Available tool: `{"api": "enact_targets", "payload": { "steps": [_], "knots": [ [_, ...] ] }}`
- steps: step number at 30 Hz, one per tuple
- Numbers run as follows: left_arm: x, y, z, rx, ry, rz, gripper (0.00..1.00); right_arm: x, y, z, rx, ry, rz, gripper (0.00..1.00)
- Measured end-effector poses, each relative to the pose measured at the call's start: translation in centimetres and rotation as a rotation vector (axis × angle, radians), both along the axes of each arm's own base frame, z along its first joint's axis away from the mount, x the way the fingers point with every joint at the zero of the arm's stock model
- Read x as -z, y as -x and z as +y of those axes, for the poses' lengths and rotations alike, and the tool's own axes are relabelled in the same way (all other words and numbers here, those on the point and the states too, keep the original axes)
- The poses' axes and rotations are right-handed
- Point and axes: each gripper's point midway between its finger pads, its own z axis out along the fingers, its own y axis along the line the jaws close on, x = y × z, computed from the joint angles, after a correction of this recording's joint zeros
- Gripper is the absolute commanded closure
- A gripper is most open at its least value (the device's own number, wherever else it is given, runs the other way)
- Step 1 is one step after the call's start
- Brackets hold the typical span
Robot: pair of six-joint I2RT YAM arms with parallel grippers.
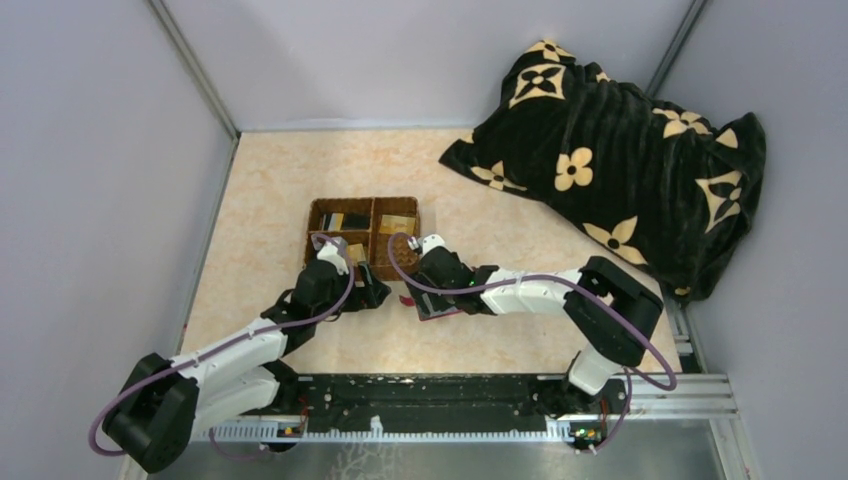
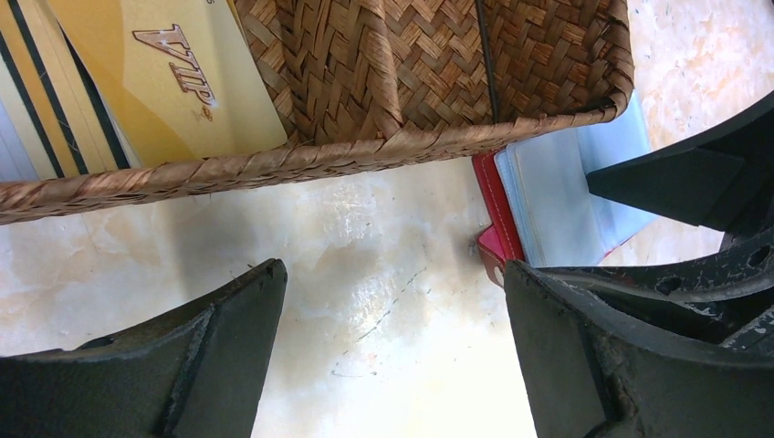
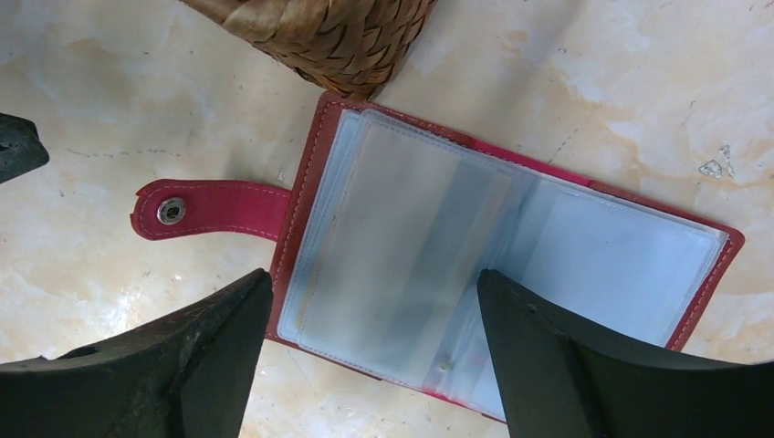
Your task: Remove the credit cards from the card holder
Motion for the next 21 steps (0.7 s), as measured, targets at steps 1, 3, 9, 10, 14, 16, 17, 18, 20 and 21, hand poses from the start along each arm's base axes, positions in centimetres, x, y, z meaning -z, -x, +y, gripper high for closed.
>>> {"api": "enact_targets", "payload": {
  "steps": [1,3,9,10,14,16,17,18,20,21],
  "knots": [
    [-0.01,0.02,-0.05,0.002,0.002,0.000,0.06,-0.02,0.06,0.08,-0.001,-0.001,-0.001,0.16],
    [-0.01,0.05,-0.10,0.006,0.003,0.001,0.06,-0.02,0.17,0.16,-0.001,0.000,-0.003,0.19],
    [0.05,0.14,-0.30,0.014,0.010,0.007,0.06,0.06,0.25,0.22,0.012,0.007,-0.006,0.40],
    [0.05,0.15,-0.31,0.014,0.010,0.007,0.06,0.06,0.19,0.30,0.017,0.004,-0.006,0.42],
    [0.21,0.29,-0.26,0.016,0.009,0.010,0.06,0.15,0.06,0.18,0.033,0.007,-0.008,0.42],
    [0.31,0.37,-0.21,0.016,0.008,0.012,0.06,0.16,0.04,0.15,0.035,0.008,-0.008,0.37],
    [0.33,0.39,-0.21,0.017,0.008,0.012,0.05,0.14,0.01,0.14,0.037,0.009,-0.009,0.37],
    [0.33,0.39,-0.20,0.017,0.009,0.012,0.06,0.13,0.01,0.13,0.038,0.011,-0.008,0.36],
    [0.34,0.40,-0.21,0.017,0.009,0.013,0.06,0.12,0.01,0.17,0.038,0.010,-0.007,0.41],
    [0.34,0.39,-0.20,0.017,0.009,0.013,0.06,0.12,0.02,0.17,0.040,0.010,-0.007,0.45]
  ]
}}
